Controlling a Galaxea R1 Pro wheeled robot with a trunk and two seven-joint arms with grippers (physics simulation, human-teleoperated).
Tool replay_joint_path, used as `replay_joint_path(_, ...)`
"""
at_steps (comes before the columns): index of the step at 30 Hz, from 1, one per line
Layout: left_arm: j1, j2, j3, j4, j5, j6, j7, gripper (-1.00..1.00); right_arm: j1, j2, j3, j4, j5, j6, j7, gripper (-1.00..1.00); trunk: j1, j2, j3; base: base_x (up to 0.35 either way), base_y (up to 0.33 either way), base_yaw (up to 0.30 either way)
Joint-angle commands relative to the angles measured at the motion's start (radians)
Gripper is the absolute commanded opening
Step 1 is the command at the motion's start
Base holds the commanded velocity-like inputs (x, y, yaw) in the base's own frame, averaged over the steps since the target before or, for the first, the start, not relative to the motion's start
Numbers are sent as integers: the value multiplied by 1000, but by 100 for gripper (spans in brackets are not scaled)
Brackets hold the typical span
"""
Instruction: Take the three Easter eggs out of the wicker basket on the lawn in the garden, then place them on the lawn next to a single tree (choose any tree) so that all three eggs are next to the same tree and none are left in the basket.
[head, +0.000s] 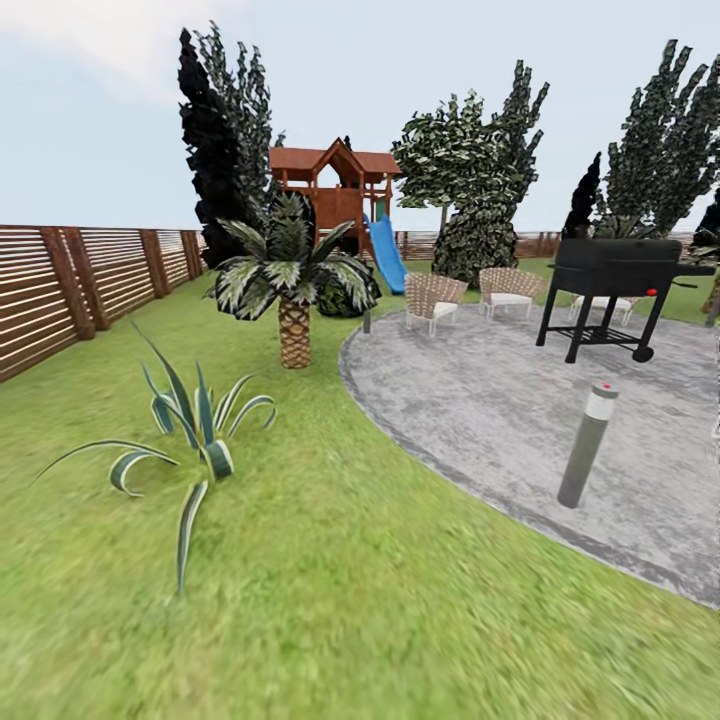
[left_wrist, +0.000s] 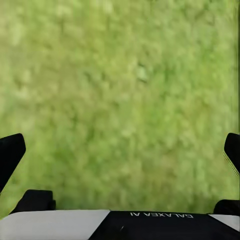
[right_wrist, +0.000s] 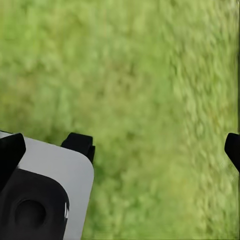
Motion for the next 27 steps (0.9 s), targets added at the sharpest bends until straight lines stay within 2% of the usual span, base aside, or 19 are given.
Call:
replay_joint_path(1, 0, 0, -1, -2, 10, 0, 0, 100, 0, -1, 3, -2, 9, -1, 1, 100, 1, 0, -1, 342, 0, -71)
replay_joint_path(27, 0, 0, -1, -2, 12, 0, 0, 100, 0, -1, 4, 19, 5, -18, 1, 100, 1, 0, -1, 342, 0, -25)
